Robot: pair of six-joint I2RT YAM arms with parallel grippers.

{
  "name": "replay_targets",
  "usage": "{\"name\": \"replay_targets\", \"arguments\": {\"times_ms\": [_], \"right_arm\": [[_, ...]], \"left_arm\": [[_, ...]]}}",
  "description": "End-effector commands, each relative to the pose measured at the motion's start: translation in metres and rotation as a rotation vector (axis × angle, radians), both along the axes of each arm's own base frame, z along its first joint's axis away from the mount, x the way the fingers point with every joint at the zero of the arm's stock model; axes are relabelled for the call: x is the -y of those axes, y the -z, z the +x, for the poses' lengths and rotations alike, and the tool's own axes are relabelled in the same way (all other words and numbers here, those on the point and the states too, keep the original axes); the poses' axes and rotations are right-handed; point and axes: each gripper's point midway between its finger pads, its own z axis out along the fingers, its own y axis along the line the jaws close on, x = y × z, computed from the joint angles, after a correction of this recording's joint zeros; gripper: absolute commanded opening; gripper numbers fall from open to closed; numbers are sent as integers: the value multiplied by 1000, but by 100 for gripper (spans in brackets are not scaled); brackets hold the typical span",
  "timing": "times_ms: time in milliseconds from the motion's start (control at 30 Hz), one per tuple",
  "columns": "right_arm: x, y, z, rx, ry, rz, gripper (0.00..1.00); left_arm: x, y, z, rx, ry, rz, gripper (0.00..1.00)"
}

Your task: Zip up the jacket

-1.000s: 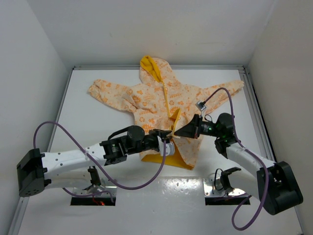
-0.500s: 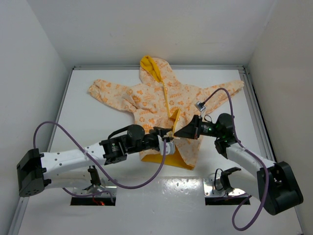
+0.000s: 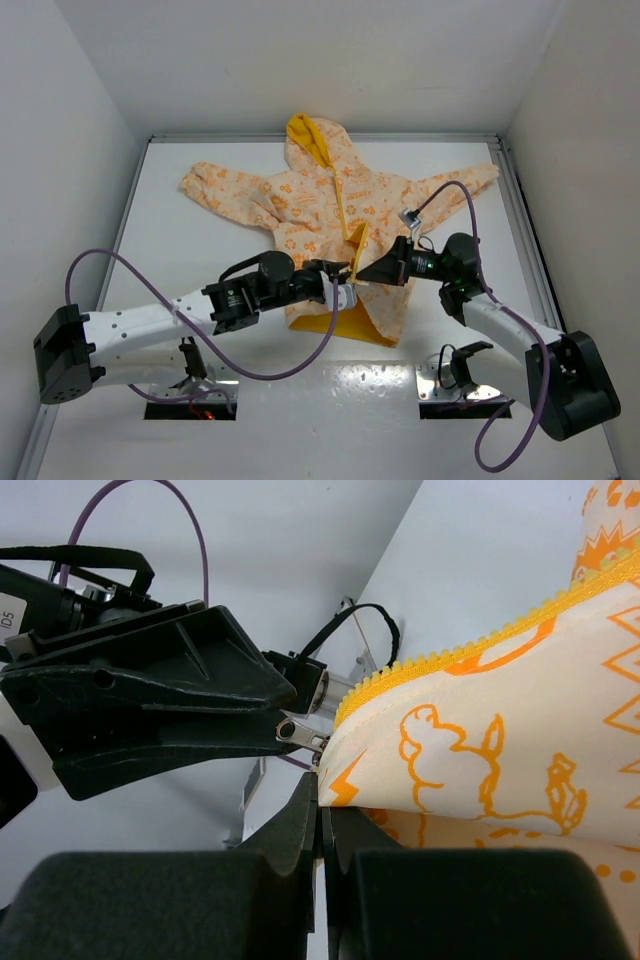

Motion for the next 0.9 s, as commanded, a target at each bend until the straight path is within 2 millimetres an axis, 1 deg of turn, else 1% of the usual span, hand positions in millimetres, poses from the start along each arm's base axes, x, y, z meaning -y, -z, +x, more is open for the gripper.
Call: {"name": "replay_targets", "arguments": {"times_ms": [0, 100, 267, 467, 567, 733, 833, 867], "right_arm": [[-1, -15, -4, 115, -20, 25, 0], [-2, -17, -4, 124, -25, 27, 0], [-3, -21, -6, 146, -41, 36, 0], [-4, -25, -14, 201, -76, 44, 0], [-6, -25, -18, 211, -97, 43, 0], [-6, -25, -21, 221, -109, 45, 0], [-6, -26, -22, 226, -111, 46, 0], [-6, -25, -22, 227, -109, 45, 0]], "left_arm": [[3, -26, 4, 25, -1, -58, 27], [4, -26, 0, 22, 20, -60, 25], [7, -24, -5, 13, 51, -54, 25], [7, -15, 0, 0, 41, -30, 23], [7, -15, -2, -2, 50, -30, 22], [8, -16, 1, -3, 50, -31, 17], [9, -13, -1, -9, 61, -24, 11], [9, -11, -3, -18, 79, -19, 7]]}}
